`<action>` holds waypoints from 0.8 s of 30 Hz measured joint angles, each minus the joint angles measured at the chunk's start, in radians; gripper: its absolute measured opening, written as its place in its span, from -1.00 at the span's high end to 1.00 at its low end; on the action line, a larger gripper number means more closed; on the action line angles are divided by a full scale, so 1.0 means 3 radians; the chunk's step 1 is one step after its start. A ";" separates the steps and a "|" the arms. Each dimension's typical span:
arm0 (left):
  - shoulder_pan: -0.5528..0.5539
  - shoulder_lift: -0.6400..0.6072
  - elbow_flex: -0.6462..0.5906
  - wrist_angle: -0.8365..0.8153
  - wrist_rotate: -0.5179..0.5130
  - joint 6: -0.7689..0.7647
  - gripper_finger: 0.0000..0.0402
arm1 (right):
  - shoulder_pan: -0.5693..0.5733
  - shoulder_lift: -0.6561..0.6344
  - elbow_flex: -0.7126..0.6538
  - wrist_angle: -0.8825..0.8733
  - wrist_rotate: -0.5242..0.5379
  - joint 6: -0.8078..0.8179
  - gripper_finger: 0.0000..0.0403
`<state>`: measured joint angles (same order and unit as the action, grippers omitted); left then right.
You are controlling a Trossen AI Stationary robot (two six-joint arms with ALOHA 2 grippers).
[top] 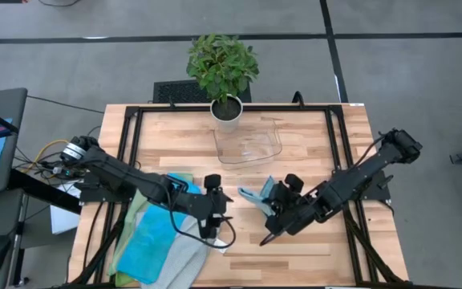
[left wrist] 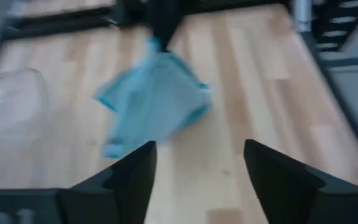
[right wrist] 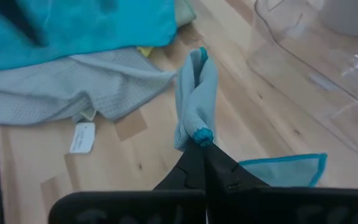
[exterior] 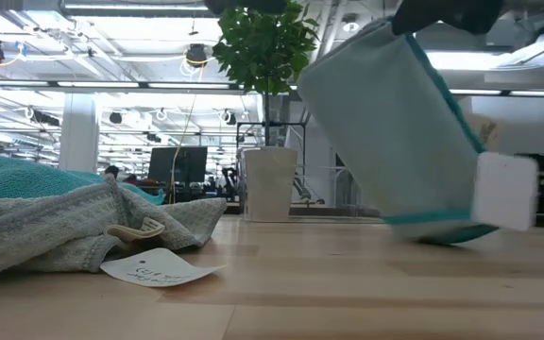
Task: Fold microfiber towels
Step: Fold the light blue microfiber cloth
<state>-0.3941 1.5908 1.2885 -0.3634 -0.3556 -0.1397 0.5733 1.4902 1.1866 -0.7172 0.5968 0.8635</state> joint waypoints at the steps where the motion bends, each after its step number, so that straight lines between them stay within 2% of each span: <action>1: 0.0019 0.0017 -0.0018 0.0050 -0.0081 0.0050 -0.25 | 0.0013 -0.0001 0.0000 0.0013 -0.0001 0.0000 0.97; 4: 0.0064 0.0069 -0.0057 0.0109 -0.0255 0.0259 -0.36 | 0.0033 -0.0001 0.0000 0.0051 -0.0022 0.0000 0.97; 7: 0.0129 0.0173 -0.0051 0.0321 -0.0093 0.0469 -0.41 | 0.0029 -0.0001 0.0000 0.0084 -0.0037 0.0001 0.96; 9: 0.0160 0.0254 -0.0044 0.0405 0.0003 0.0519 -0.41 | 0.0024 -0.0001 0.0000 0.0103 -0.0050 0.0000 0.96; 14: 0.0225 0.0410 -0.0040 0.0511 -0.0163 0.0503 -0.41 | 0.0031 -0.0002 0.0001 0.0138 -0.0077 -0.0024 0.96; 18: 0.0310 0.0504 -0.0038 0.0515 0.0013 0.0615 -0.41 | 0.0053 0.0003 0.0000 0.0151 -0.0084 -0.0028 0.96; 24: 0.0370 0.0584 -0.0042 0.0492 0.0038 0.0602 -0.40 | 0.0052 0.0007 0.0000 0.0150 -0.0100 -0.0045 0.96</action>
<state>-0.2830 1.7661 1.2758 -0.2159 -0.3441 0.0410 0.5891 1.4921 1.1866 -0.6724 0.5667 0.8500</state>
